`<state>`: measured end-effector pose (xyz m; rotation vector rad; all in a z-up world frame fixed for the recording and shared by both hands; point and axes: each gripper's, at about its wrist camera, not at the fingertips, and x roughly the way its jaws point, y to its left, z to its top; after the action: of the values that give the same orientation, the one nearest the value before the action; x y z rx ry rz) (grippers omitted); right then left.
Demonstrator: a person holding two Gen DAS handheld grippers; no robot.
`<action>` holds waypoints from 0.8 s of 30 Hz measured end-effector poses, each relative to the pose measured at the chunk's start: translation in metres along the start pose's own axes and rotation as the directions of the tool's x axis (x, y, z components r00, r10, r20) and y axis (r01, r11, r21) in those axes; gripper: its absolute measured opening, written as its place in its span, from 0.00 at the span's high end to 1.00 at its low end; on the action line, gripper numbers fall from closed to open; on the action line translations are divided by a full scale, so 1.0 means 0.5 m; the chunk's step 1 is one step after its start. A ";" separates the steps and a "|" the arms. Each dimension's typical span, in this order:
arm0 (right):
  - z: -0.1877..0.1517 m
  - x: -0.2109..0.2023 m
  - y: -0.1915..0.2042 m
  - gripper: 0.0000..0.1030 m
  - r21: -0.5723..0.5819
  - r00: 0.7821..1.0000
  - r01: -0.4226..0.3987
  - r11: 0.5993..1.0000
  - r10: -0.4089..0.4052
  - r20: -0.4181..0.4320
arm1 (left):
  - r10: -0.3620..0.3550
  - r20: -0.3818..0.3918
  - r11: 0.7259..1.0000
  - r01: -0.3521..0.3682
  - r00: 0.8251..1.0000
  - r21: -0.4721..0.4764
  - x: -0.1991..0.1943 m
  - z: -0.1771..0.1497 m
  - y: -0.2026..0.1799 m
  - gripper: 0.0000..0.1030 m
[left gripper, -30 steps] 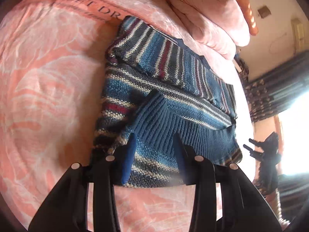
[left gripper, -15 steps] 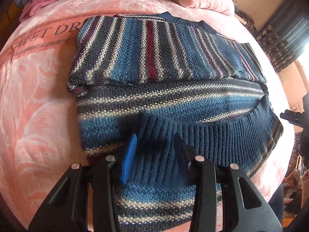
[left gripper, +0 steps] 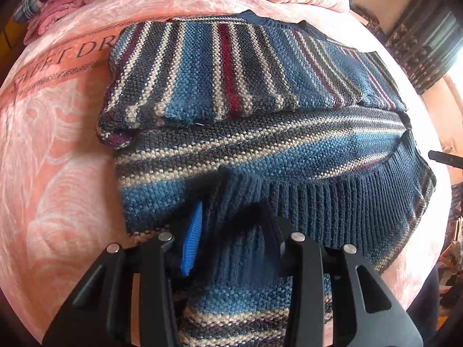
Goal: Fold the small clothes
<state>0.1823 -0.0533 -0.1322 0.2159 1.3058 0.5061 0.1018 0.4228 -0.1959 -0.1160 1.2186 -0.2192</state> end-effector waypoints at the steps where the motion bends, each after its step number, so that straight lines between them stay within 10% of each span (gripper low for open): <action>1: 0.003 0.002 0.005 0.47 -0.019 1.000 0.005 1.000 -0.005 -0.004 | -0.010 0.001 1.000 0.010 1.000 -0.006 -0.001 0.001 0.000 0.77; 5: 0.018 0.017 0.029 0.46 -0.134 0.998 0.060 0.989 -0.064 -0.025 | -0.031 0.013 0.999 0.031 0.999 0.013 -0.014 -0.005 -0.018 0.92; 17: 0.063 0.140 0.049 0.45 -0.276 0.965 0.179 0.944 -0.223 -0.138 | 0.021 -0.023 0.999 -0.020 1.000 0.042 0.011 -0.004 -0.032 0.79; 21: 0.054 0.131 0.061 0.88 -0.275 0.977 0.133 0.952 -0.172 -0.125 | 0.022 -0.012 0.998 -0.021 1.000 0.065 0.000 -0.012 -0.047 0.90; 24: 0.037 0.107 0.079 0.90 -0.305 0.982 0.135 0.943 -0.169 -0.089 | 0.019 0.026 0.998 -0.020 0.999 0.065 -0.020 -0.024 -0.060 0.91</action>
<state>0.1998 0.0086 -0.1568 -0.1666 1.3265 0.5820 0.0843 0.3964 -0.1846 -0.0499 1.1860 -0.2397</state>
